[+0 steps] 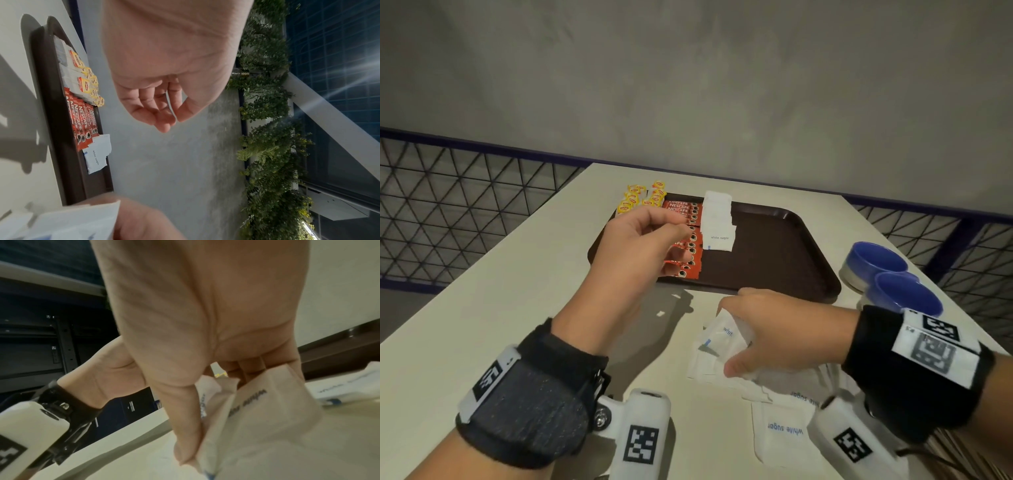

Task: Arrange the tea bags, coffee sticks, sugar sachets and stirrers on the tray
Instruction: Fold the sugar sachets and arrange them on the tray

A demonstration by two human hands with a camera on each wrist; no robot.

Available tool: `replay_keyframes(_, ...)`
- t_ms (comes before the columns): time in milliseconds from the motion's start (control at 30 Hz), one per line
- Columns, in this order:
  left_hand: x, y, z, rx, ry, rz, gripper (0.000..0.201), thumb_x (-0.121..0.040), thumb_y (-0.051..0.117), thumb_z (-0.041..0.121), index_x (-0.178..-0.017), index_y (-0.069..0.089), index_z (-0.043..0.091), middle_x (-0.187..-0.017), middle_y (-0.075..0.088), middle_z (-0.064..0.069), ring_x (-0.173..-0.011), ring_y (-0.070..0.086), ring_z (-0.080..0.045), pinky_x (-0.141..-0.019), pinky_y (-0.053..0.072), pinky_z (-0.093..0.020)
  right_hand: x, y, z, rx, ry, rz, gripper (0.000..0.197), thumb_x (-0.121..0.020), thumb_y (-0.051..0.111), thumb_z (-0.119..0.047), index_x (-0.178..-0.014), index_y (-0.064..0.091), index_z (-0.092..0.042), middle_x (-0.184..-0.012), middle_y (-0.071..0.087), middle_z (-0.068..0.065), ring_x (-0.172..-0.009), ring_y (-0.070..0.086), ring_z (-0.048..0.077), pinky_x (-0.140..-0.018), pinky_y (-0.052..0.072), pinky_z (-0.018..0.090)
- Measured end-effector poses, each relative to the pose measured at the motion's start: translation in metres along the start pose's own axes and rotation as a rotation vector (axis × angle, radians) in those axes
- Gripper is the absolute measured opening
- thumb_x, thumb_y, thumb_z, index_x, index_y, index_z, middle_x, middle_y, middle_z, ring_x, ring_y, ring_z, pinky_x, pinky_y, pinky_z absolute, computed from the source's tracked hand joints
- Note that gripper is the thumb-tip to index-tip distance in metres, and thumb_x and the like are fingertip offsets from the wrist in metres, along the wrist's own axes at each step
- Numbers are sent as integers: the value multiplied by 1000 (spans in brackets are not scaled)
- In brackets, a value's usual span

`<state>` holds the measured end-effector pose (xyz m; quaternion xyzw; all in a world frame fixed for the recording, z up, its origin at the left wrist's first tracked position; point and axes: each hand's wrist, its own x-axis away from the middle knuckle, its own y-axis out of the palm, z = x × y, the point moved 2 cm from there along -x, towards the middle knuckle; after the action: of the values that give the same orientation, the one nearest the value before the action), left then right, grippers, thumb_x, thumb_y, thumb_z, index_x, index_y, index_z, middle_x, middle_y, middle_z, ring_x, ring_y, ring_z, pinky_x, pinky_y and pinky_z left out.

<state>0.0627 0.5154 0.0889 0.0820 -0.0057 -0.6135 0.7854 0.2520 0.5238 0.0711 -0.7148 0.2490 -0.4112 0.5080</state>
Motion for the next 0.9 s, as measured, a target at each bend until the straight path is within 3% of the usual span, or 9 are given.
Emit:
replay_keyframes(100,2,3,1,-3,-10,-42,11,-92,70,6,-89,71,16,-85,75,-4,-63,68,-16,-55,52,-24,4,-2,3,-121,-28,98,33,-81,79,-49,-100,59,-31,-97,59,-13,-89,61,11,-80,57,39)
replay_keyframes(233,6,7,1,-38,-23,-125,14,-93,69,6,-85,71,18,-82,74,-2,-65,68,-17,-58,52,-26,10,-5,12,-266,40,216,29,-82,82,-43,-100,60,-36,-88,64,-9,-69,68,18,-65,61,39)
replay_keyframes(433,8,11,-5,-92,-45,-203,17,-94,70,13,-81,74,23,-92,78,-2,-73,73,-17,-67,54,-31,23,-8,23,-432,7,219,14,-87,76,-43,-92,71,-31,-91,72,-11,-80,70,8,-74,61,32)
replay_keyframes(533,10,15,-10,-110,-65,-268,12,-92,71,18,-83,76,25,-96,79,-2,-80,73,-13,-72,54,-31,31,-17,25,-576,-28,234,14,-88,75,-41,-90,72,-28,-93,74,-5,-82,72,20,-76,61,43)
replay_keyframes(633,16,21,-12,-50,-92,-337,11,-94,69,23,-86,77,22,-86,77,0,-72,70,-8,-63,53,-23,36,-25,24,-823,-110,282,21,-85,77,-36,-91,71,-17,-92,75,13,-76,68,37,-71,56,51)
replay_keyframes(700,19,23,-11,-2,-107,-358,19,-92,68,33,-91,77,16,-84,77,-2,-69,70,-10,-58,53,-22,35,-26,23,-965,-144,343,24,-85,78,-32,-91,69,-11,-89,74,17,-69,63,28,-66,50,45)
replay_keyframes(767,17,22,-11,46,-109,-347,32,-85,68,43,-92,78,13,-88,78,-8,-70,68,-14,-58,52,-26,28,-23,21,-1077,-137,437,22,-87,76,-27,-91,68,-7,-80,73,10,-64,61,18,-59,46,37)
replay_keyframes(833,15,21,-10,87,-101,-339,38,-82,68,45,-95,78,11,-93,78,-12,-72,67,-17,-57,51,-28,21,-17,19,-1188,-111,534,21,-90,74,-24,-91,66,-5,-71,68,5,-57,57,17,-52,42,33)
replay_keyframes(900,14,20,-12,85,-89,-347,33,-82,72,38,-97,79,10,-97,78,-13,-75,69,-18,-58,54,-27,16,-11,18,-1278,-91,604,23,-91,74,-27,-92,66,-5,-65,61,10,-53,50,19,-48,39,30)
